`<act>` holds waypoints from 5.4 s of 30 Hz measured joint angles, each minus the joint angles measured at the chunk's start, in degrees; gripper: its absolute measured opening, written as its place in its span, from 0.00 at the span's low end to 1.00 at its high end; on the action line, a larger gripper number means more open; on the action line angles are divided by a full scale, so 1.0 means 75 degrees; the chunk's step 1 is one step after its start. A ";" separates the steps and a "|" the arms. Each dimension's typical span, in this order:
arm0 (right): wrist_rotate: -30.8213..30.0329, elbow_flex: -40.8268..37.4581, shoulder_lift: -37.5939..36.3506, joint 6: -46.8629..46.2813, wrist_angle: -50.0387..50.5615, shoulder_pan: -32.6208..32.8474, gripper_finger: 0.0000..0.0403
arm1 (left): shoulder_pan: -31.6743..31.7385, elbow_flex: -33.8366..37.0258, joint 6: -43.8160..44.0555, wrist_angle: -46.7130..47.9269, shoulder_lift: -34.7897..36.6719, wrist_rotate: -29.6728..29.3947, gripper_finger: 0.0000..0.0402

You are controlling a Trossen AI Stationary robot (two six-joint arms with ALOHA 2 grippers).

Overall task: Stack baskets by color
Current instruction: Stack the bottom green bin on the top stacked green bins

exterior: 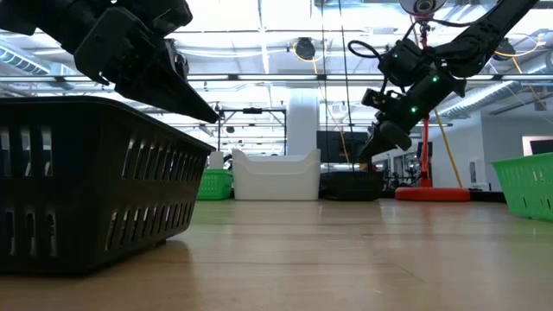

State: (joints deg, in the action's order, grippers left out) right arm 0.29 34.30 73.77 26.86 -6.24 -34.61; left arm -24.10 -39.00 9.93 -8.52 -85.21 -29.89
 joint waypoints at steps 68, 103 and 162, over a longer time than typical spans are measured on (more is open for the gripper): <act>-0.3030 0.4278 0.1606 -1.2304 0.6717 1.1700 0.25 | -0.1678 0.0000 0.0336 -0.0448 0.0000 -0.1093 0.46; -0.2577 0.2858 0.1977 -1.4094 0.7802 1.2905 0.02 | -0.1487 -0.0116 -0.0411 -0.1322 0.0000 -0.1059 0.46; -0.3532 0.5485 0.1986 -0.5769 0.7027 0.7602 0.01 | 0.0752 -0.4092 -0.4109 0.1123 -0.2056 0.0006 0.37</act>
State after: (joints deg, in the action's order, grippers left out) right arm -26.21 75.44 88.66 -16.40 46.46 22.40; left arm -18.46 -69.69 -20.88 -0.10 -100.63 -29.85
